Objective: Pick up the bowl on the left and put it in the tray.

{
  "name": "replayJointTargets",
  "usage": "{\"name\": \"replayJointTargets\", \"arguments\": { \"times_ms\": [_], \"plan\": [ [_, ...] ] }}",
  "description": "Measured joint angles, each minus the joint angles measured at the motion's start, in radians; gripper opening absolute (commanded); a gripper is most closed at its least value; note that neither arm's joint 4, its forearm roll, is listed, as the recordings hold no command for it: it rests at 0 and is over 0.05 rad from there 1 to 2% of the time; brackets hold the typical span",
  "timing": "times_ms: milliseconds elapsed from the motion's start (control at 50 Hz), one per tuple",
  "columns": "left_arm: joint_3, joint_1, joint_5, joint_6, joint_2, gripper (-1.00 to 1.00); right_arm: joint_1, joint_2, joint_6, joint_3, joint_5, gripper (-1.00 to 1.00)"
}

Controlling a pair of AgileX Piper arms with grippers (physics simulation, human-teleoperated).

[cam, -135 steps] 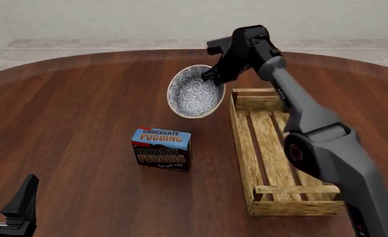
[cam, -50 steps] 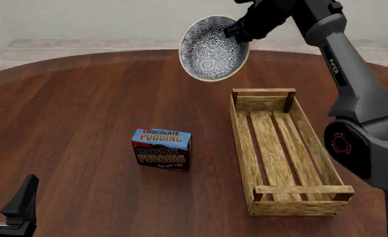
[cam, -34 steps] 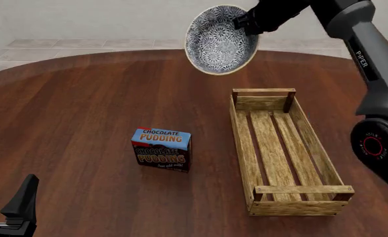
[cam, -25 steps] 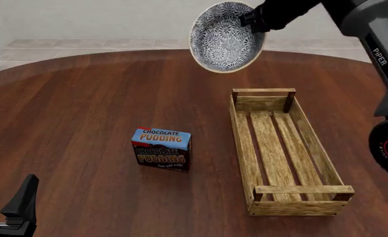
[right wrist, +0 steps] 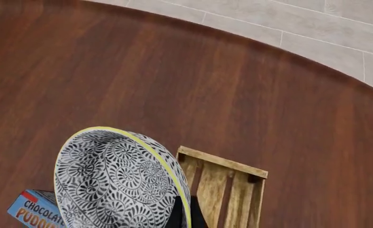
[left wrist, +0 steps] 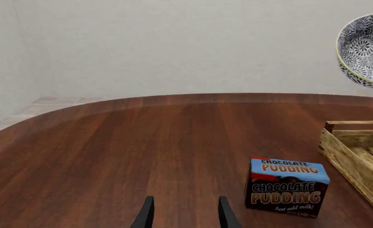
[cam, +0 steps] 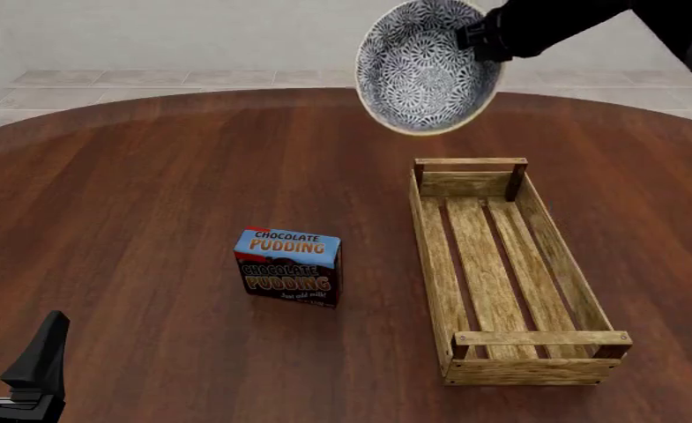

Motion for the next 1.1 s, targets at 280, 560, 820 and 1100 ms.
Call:
{"name": "replayJointTargets", "arguments": {
  "times_ms": [280, 560, 820, 1100],
  "plan": [
    [0.000, 0.000, 0.000, 0.000, 0.000, 1.00, -0.006, -0.073, 0.027, 0.123, -0.051, -1.00],
    [0.000, 0.000, 0.000, 0.000, 0.000, 1.00, -0.037, -0.159, 0.031, 0.268, -0.115, -1.00],
    [0.000, 0.000, 0.000, 0.000, 0.000, 1.00, -0.060, -0.212, 0.026, 0.385, -0.170, -1.00],
    [0.000, 0.000, 0.000, 0.000, 0.000, 1.00, -0.076, -0.251, 0.032, 0.492, -0.233, -1.00]
  ]
}}
